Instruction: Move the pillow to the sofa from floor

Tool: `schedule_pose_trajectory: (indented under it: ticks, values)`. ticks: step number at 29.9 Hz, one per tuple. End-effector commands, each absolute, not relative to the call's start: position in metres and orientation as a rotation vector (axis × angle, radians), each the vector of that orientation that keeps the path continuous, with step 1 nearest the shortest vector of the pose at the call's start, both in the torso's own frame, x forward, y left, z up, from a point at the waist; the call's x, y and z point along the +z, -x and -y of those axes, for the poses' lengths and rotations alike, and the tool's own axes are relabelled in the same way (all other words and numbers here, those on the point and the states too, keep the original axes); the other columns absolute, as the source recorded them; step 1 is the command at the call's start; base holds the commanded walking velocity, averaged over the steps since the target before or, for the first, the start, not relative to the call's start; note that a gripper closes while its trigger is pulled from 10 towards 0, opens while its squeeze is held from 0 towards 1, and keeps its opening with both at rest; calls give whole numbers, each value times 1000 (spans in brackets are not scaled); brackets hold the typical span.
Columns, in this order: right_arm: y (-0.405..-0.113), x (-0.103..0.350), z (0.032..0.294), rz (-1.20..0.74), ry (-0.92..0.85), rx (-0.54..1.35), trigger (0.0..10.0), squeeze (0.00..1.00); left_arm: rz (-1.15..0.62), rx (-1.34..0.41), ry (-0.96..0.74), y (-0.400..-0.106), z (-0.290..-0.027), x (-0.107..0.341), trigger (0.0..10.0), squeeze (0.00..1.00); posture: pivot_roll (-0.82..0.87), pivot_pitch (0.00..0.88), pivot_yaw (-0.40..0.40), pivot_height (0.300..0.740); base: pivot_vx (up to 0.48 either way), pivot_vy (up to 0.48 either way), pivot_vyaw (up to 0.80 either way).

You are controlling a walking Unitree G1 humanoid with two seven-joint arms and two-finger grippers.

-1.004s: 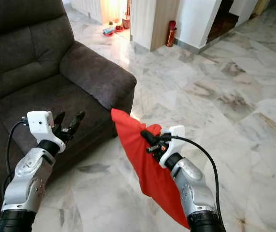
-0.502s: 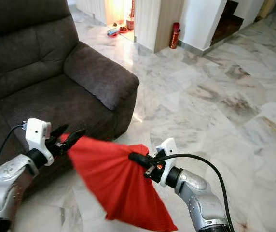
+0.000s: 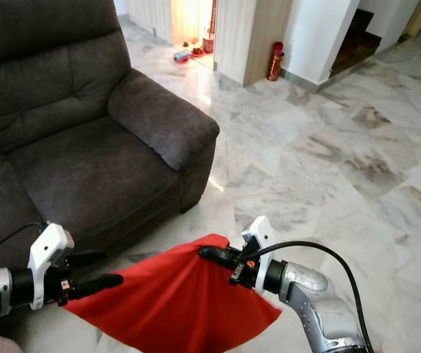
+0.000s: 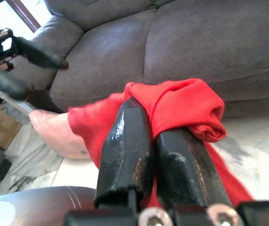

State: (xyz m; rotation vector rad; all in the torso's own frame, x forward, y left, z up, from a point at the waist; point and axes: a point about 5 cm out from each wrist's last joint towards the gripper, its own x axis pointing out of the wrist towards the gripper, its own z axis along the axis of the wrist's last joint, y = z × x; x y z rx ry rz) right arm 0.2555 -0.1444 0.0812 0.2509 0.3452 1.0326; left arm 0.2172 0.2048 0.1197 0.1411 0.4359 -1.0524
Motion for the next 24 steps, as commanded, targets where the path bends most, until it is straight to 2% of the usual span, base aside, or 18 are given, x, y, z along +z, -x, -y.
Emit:
schedule_pose_trajectory:
  ticks: [1, 4, 7, 13, 15, 24]
  values:
    - [-261, 112, 141, -186, -252, 1095, 10000, 0, -453, -1092, -171, -214, -203, 120, 10000, 0, 46, 66, -55, 740, 0, 0, 0]
    - [-261, 113, 141, -183, -250, 1102, 10000, 0, -462, -1105, -225, -213, -201, 115, 10000, 0, 40, 65, -57, 740, 0, 0, 0]
    - [-263, 117, 141, -174, -247, 1110, 10000, 0, -496, -1116, -377, -212, -201, 104, 10000, 0, 43, 67, -60, 740, 0, 0, 0]
    - [-265, 121, 141, -158, -249, 1116, 10000, 0, -473, -1096, -459, -214, -201, 96, 10000, 0, 42, 69, -62, 740, 0, 0, 0]
    - [-266, 123, 140, -150, -250, 1126, 10000, 0, -432, -1057, -533, -220, -202, 93, 10000, 0, 43, 69, -61, 740, 0, 0, 0]
    - [-263, 127, 141, -139, -259, 1154, 10000, 0, -378, -990, -585, -228, -208, 85, 10000, 0, 41, 69, -56, 740, 0, 0, 0]
